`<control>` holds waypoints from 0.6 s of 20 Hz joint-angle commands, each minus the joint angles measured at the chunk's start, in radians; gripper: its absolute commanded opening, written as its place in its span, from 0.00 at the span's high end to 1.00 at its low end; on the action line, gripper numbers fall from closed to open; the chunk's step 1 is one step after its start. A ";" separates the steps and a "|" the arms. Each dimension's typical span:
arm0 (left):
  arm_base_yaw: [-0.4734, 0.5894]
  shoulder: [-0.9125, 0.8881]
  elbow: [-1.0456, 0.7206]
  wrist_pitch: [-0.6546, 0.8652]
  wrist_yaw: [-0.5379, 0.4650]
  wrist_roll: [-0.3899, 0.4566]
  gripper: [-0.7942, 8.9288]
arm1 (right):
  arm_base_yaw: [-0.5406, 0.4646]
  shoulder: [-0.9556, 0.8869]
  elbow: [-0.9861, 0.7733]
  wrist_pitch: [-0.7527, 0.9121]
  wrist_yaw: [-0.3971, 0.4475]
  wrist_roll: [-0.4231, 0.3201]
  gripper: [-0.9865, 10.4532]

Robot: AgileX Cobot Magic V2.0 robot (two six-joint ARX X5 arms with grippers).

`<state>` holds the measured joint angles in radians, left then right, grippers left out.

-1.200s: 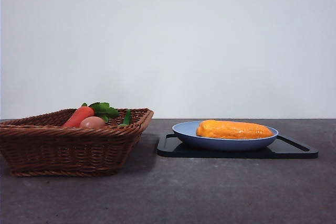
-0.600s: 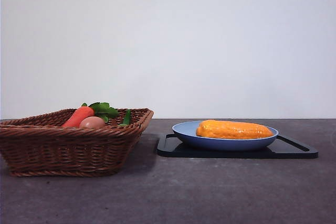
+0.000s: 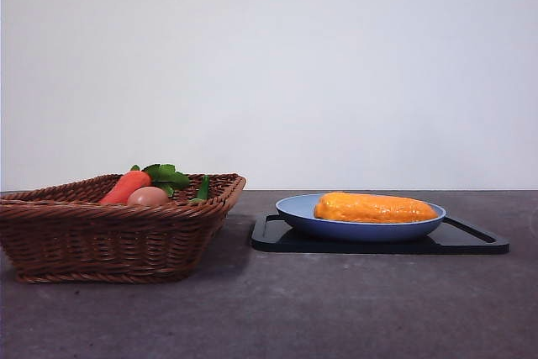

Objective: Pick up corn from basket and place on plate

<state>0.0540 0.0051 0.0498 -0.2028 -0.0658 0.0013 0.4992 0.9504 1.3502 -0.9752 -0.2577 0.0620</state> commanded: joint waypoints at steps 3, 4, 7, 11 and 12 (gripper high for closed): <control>0.001 -0.002 -0.041 0.008 -0.002 -0.057 0.91 | 0.007 0.007 0.011 0.011 0.001 0.016 0.91; 0.001 -0.002 -0.045 0.017 0.003 -0.068 0.91 | 0.007 0.007 0.011 0.011 0.001 0.016 0.91; 0.001 -0.002 -0.045 0.016 0.006 -0.081 0.91 | 0.007 0.007 0.011 0.010 0.000 0.016 0.91; 0.001 -0.002 -0.045 0.016 0.006 -0.081 0.91 | 0.007 0.007 0.011 0.010 0.001 0.016 0.91; 0.001 -0.002 -0.045 0.016 0.006 -0.081 0.91 | 0.007 0.007 0.011 0.010 0.001 0.016 0.91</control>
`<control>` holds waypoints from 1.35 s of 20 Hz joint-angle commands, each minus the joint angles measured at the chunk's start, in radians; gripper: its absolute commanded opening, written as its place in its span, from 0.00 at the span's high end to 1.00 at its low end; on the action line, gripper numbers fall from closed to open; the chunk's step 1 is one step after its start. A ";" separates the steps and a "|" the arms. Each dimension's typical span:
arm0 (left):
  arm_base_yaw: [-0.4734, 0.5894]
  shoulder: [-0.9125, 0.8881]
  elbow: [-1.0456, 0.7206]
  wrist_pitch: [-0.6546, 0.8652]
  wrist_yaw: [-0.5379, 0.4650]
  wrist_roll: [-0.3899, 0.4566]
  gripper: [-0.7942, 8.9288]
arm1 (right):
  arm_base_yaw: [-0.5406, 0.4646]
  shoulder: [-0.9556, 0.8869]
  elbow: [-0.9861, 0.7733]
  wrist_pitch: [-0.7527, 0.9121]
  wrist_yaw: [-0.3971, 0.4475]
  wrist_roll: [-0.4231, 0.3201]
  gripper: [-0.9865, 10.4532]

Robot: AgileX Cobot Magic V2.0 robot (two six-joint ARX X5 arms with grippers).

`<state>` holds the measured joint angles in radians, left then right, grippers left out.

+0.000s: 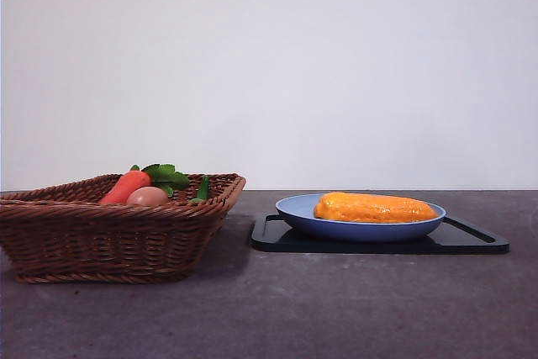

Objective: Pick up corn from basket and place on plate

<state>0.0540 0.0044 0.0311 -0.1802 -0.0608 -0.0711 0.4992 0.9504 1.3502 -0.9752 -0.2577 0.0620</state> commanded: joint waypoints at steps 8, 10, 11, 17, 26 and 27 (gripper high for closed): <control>0.001 -0.001 -0.027 -0.007 0.001 -0.009 0.91 | 0.007 0.007 0.011 0.010 0.000 0.016 0.91; 0.001 -0.001 -0.027 -0.007 0.001 -0.009 0.91 | 0.007 0.007 0.011 0.010 0.001 0.016 0.91; 0.001 -0.001 -0.027 -0.007 0.001 -0.009 0.91 | 0.007 0.007 0.011 0.018 0.005 -0.015 0.91; 0.001 -0.002 -0.027 -0.007 0.001 -0.009 0.91 | -0.145 -0.087 -0.103 0.226 0.211 -0.079 0.91; 0.001 -0.001 -0.027 -0.007 0.002 -0.009 0.91 | -0.467 -0.576 -0.803 0.791 0.157 -0.025 0.91; 0.001 -0.001 -0.027 -0.007 0.002 -0.009 0.91 | -0.483 -0.615 -0.854 0.819 0.170 -0.028 0.91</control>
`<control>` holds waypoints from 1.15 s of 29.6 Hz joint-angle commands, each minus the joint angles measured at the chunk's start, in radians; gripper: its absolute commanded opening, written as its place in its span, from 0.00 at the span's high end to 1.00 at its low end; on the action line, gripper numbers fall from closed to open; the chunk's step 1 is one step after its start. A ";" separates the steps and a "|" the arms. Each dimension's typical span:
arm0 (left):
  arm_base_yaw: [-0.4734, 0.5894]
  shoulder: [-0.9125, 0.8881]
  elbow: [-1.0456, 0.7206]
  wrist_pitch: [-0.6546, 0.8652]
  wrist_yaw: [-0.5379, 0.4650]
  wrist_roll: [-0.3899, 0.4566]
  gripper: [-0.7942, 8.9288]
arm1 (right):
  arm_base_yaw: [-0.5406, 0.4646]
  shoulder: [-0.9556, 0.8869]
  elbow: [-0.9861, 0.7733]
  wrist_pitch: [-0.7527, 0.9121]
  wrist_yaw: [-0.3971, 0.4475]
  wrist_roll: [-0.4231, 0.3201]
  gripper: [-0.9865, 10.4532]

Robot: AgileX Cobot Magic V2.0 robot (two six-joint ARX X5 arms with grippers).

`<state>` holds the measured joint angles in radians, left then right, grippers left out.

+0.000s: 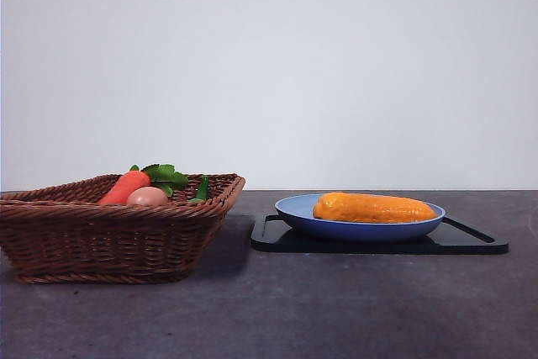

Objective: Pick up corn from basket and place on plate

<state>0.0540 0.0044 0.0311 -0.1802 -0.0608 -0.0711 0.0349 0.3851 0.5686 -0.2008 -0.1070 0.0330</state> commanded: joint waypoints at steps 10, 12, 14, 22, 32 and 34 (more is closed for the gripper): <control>0.001 -0.001 -0.027 -0.007 0.002 -0.009 0.91 | -0.090 -0.247 -0.385 0.198 0.033 0.000 0.91; 0.001 -0.001 -0.027 -0.007 0.002 -0.009 0.91 | -0.091 -0.265 -0.427 0.217 0.034 -0.002 0.91; 0.001 -0.001 -0.027 -0.007 0.001 -0.009 0.91 | -0.091 -0.284 -0.459 0.217 0.035 -0.008 0.91; 0.001 -0.001 -0.027 -0.007 0.001 -0.009 0.91 | -0.091 -0.354 -0.557 0.214 0.035 -0.007 0.91; 0.001 -0.001 -0.027 -0.007 0.002 -0.009 0.91 | -0.091 -0.381 -0.559 0.060 0.036 -0.008 0.91; 0.001 -0.001 -0.027 -0.007 0.002 -0.009 0.91 | -0.091 -0.381 -0.558 0.024 0.037 -0.007 0.91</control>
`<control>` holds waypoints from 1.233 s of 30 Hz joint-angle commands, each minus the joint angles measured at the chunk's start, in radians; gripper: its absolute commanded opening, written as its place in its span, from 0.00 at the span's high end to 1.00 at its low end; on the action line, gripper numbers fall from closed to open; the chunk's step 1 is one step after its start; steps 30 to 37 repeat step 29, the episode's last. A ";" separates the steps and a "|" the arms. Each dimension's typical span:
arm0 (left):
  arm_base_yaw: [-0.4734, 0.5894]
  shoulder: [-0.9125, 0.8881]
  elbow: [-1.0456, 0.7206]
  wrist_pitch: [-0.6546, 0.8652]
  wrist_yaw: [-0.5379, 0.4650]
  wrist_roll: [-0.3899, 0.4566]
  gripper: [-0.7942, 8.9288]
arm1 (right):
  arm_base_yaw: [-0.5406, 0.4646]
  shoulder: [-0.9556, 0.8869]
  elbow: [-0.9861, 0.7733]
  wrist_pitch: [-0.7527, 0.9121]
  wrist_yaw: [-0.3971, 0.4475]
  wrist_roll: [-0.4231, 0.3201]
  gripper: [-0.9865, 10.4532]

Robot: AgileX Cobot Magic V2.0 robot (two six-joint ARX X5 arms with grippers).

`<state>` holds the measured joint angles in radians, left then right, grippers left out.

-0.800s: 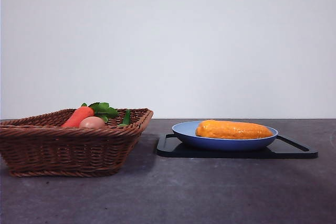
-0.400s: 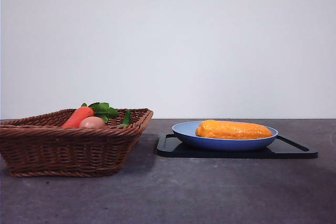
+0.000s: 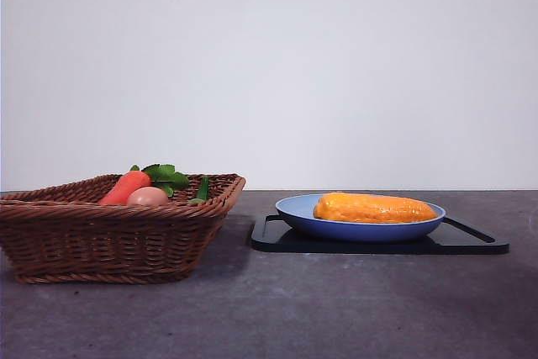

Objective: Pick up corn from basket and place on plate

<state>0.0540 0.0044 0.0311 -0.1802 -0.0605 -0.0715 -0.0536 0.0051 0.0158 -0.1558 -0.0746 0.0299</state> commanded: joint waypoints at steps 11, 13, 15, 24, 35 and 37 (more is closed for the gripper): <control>0.001 -0.001 -0.027 -0.007 0.001 -0.008 0.91 | -0.002 -0.002 -0.005 -0.001 0.004 -0.004 0.91; 0.001 -0.001 -0.027 -0.007 0.001 -0.008 0.91 | -0.002 -0.002 -0.005 -0.002 0.004 -0.004 0.91; 0.001 -0.001 -0.027 -0.007 0.001 -0.008 0.91 | -0.002 -0.002 -0.005 -0.002 0.004 -0.004 0.91; 0.001 -0.001 -0.027 -0.007 0.001 -0.008 0.91 | -0.002 -0.002 -0.005 -0.002 0.004 -0.004 0.91; 0.001 -0.001 -0.027 -0.007 0.001 -0.008 0.91 | -0.002 -0.002 -0.005 -0.002 0.004 -0.004 0.91; 0.001 -0.001 -0.027 -0.007 0.001 -0.008 0.91 | -0.002 -0.002 -0.005 -0.002 0.004 -0.004 0.91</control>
